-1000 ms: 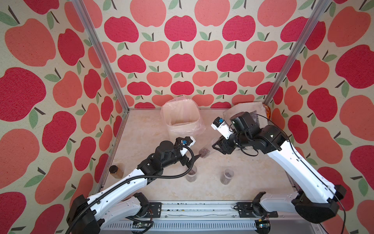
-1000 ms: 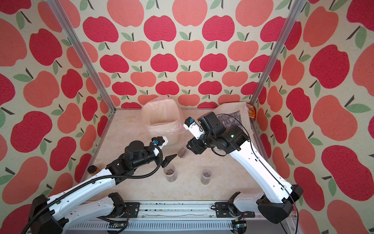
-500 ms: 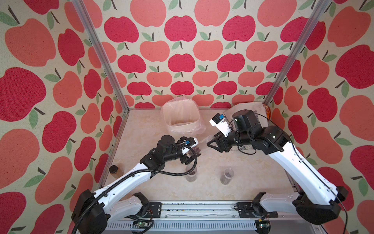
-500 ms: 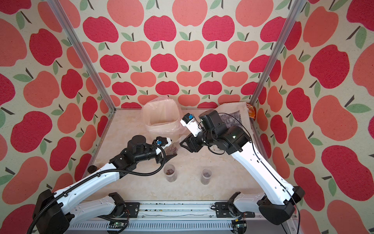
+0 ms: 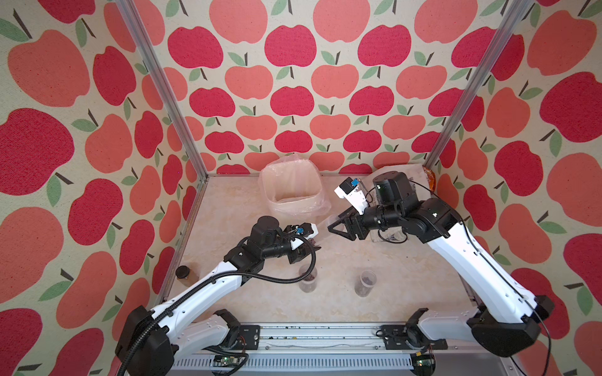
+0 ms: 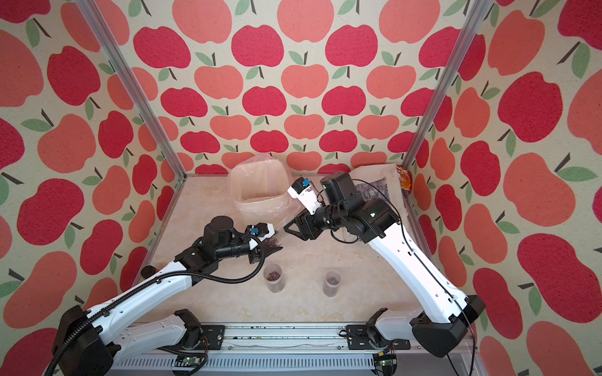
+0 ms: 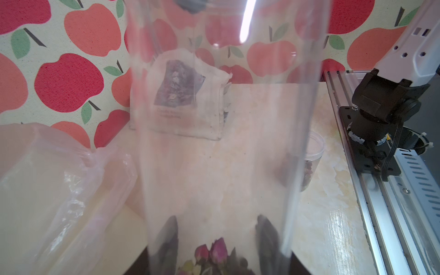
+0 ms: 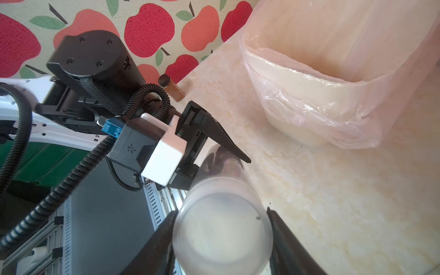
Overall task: Empty the moldy dried flower tea in the jars
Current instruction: Pick up the jar from the center of the board.
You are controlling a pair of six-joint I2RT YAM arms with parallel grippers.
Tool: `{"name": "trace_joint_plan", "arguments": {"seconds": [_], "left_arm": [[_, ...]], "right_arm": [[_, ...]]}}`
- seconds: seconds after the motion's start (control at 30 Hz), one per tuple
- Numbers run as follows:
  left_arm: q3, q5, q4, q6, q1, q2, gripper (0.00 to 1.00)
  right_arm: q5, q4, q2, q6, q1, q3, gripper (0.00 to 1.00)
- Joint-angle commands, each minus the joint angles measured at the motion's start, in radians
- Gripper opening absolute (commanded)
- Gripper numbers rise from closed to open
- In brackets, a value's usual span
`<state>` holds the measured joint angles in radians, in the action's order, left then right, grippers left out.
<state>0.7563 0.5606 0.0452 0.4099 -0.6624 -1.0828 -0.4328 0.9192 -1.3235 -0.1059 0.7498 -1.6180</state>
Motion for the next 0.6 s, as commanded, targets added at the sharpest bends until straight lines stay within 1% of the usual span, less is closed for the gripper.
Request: {"name": "trace_joint_plan", "arguments": {"seconds": [0.0,0.1,0.17,0.23,0.3,0.4,0.47,0.5,0.53,0.57], "left_arm": [[-0.009,0.096,0.003,-0.015,0.024,0.001,0.43],[-0.009,0.189,-0.001,-0.038,0.053,0.006,0.34],[-0.008,0.259,-0.008,-0.057,0.079,0.007,0.29],[-0.003,0.335,-0.02,-0.077,0.104,0.006,0.27],[0.003,0.428,-0.038,-0.097,0.134,0.003,0.23],[0.015,0.537,-0.071,-0.116,0.173,-0.002,0.2],[0.023,0.577,-0.097,-0.119,0.192,-0.001,0.18],[0.027,0.579,-0.111,-0.111,0.197,-0.002,0.18],[0.029,0.567,-0.12,-0.105,0.2,-0.002,0.18],[0.029,0.541,-0.126,-0.094,0.199,-0.002,0.18]], "right_arm": [[-0.095,-0.016,-0.016,0.037,-0.024,-0.009,0.29],[-0.11,0.018,-0.037,0.154,-0.025,-0.029,0.28],[-0.124,0.054,-0.051,0.265,-0.025,-0.047,0.27],[-0.141,0.085,-0.057,0.395,-0.025,-0.053,0.27],[-0.142,0.088,-0.053,0.523,-0.024,-0.036,0.29],[-0.119,0.099,-0.066,0.638,-0.024,-0.044,0.36],[-0.121,0.131,-0.091,0.677,-0.026,-0.076,0.43],[-0.117,0.144,-0.109,0.687,-0.024,-0.093,0.45],[-0.113,0.152,-0.122,0.689,-0.024,-0.107,0.45],[-0.109,0.156,-0.137,0.688,-0.023,-0.123,0.49]]}}
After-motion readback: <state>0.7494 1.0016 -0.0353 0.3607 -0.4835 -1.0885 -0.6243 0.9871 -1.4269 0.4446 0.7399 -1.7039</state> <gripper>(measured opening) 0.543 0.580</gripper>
